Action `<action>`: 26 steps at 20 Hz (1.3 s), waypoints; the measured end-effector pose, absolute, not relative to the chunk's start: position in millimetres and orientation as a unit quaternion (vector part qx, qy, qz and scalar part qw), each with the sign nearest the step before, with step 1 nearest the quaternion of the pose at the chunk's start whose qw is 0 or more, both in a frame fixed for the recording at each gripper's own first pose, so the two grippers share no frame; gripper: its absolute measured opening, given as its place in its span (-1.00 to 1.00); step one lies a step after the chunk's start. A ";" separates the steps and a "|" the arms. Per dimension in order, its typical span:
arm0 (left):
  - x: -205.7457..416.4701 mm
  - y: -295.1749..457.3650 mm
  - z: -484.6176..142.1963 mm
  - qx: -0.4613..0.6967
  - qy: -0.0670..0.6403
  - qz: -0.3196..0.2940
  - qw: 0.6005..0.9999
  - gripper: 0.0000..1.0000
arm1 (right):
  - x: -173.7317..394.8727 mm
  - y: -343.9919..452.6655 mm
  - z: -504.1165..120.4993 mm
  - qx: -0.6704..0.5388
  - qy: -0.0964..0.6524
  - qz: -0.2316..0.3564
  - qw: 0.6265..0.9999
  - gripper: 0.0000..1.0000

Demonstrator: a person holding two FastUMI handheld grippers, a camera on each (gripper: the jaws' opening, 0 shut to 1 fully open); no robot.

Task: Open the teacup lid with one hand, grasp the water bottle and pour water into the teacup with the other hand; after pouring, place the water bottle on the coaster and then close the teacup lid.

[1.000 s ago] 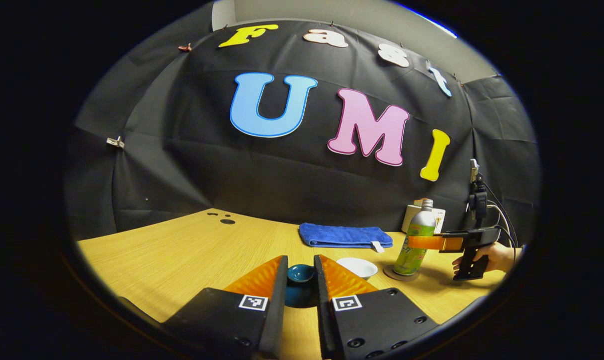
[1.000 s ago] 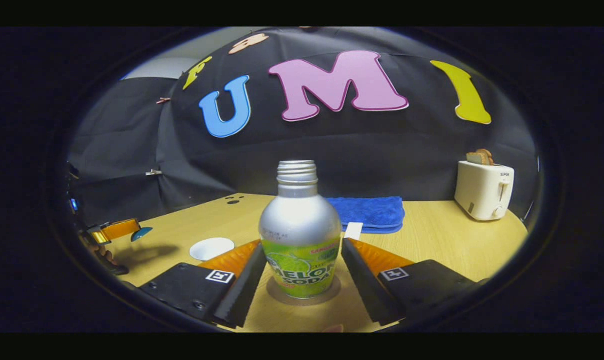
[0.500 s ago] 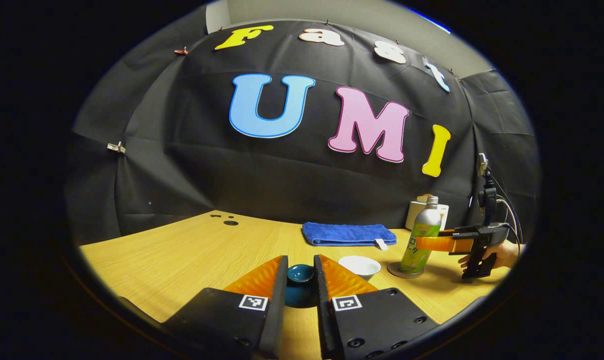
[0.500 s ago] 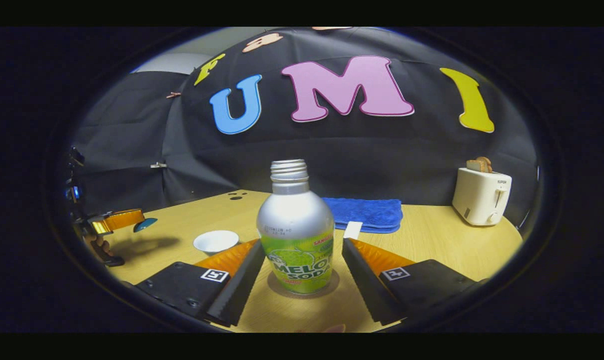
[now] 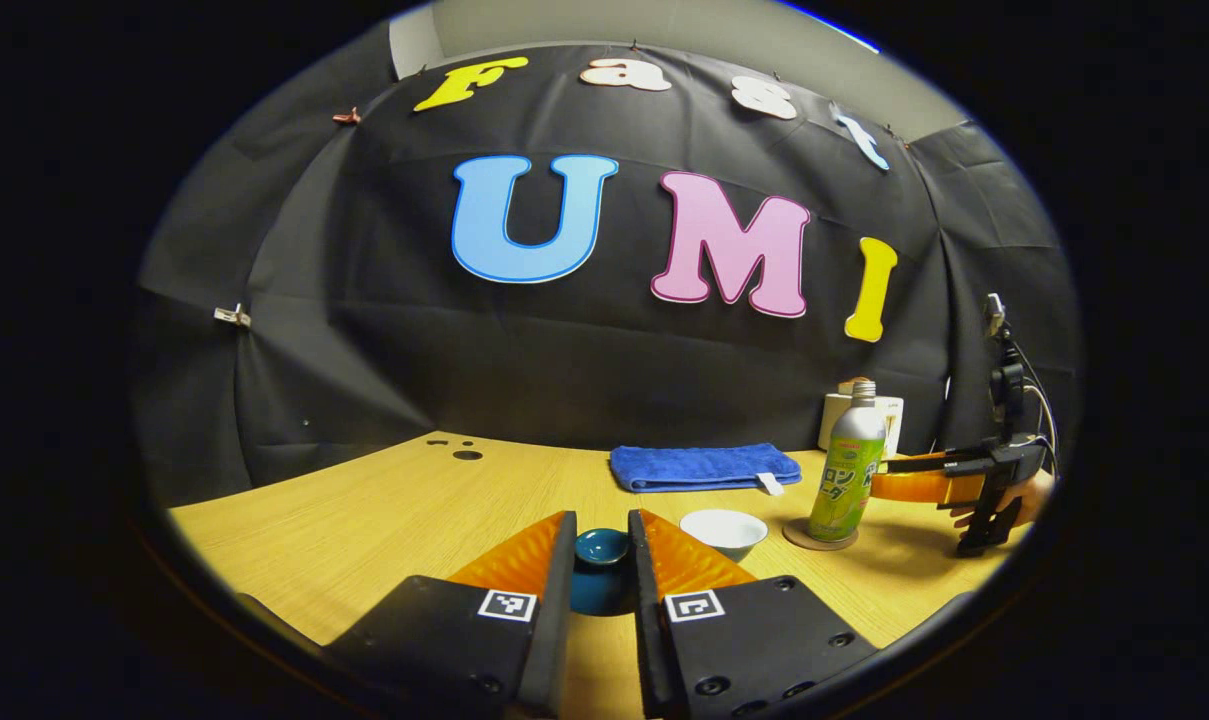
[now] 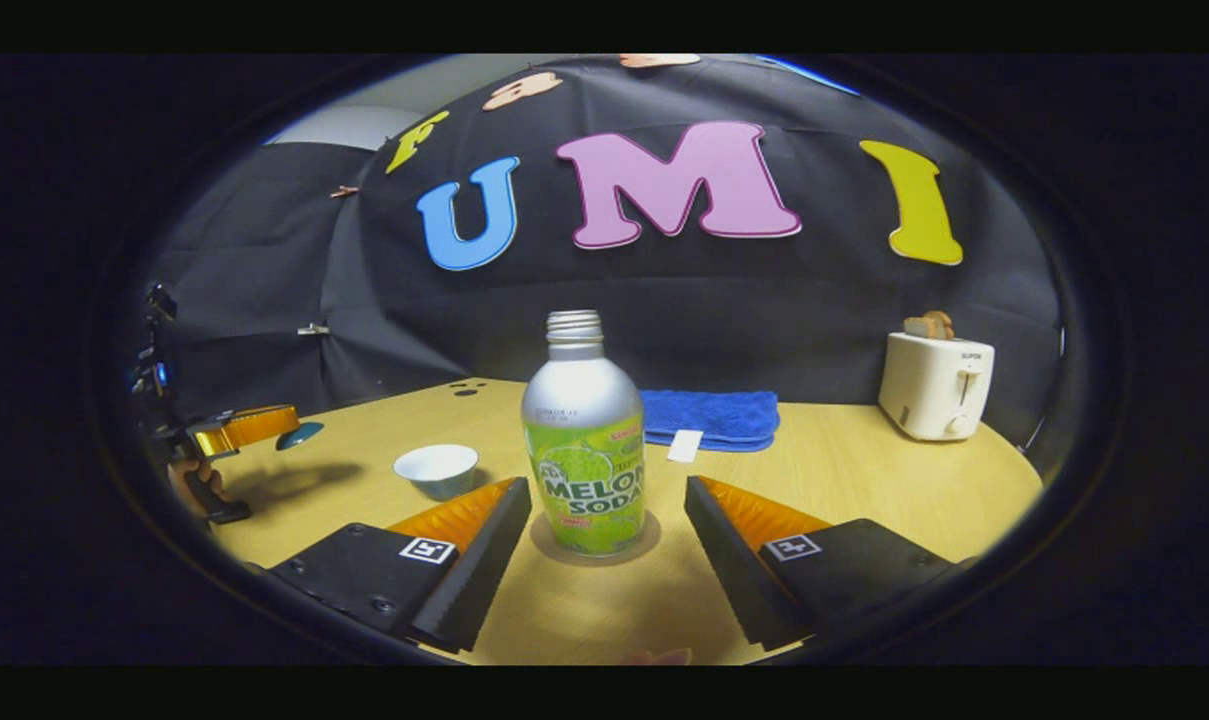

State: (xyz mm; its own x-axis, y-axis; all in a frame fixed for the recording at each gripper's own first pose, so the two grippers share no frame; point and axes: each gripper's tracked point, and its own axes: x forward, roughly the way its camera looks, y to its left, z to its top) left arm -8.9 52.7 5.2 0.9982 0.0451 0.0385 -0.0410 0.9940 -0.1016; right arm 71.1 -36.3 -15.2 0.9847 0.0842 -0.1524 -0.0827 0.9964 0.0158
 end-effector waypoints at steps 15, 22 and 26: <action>48.0 -32.0 35.3 -0.026 0.004 -0.083 0.996 -0.36 | -9.3 -24.6 2.0 0.004 0.003 0.036 0.999 0.92; 99.0 -48.2 3.7 0.022 0.053 -0.074 0.996 -0.35 | -11.7 -19.2 2.1 0.005 0.004 0.047 0.999 0.92; 107.7 -50.0 -14.8 0.018 0.079 -0.071 0.994 -0.34 | -11.4 -20.2 1.5 0.005 0.004 0.048 0.999 0.92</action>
State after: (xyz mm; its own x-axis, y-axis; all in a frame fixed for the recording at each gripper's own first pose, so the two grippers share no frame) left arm 107.7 -50.0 -14.8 0.9773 -0.1389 -0.1600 0.1446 0.9892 0.0244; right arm -11.4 -20.2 1.5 0.9953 0.0969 -0.0069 -0.0968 0.9953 0.0096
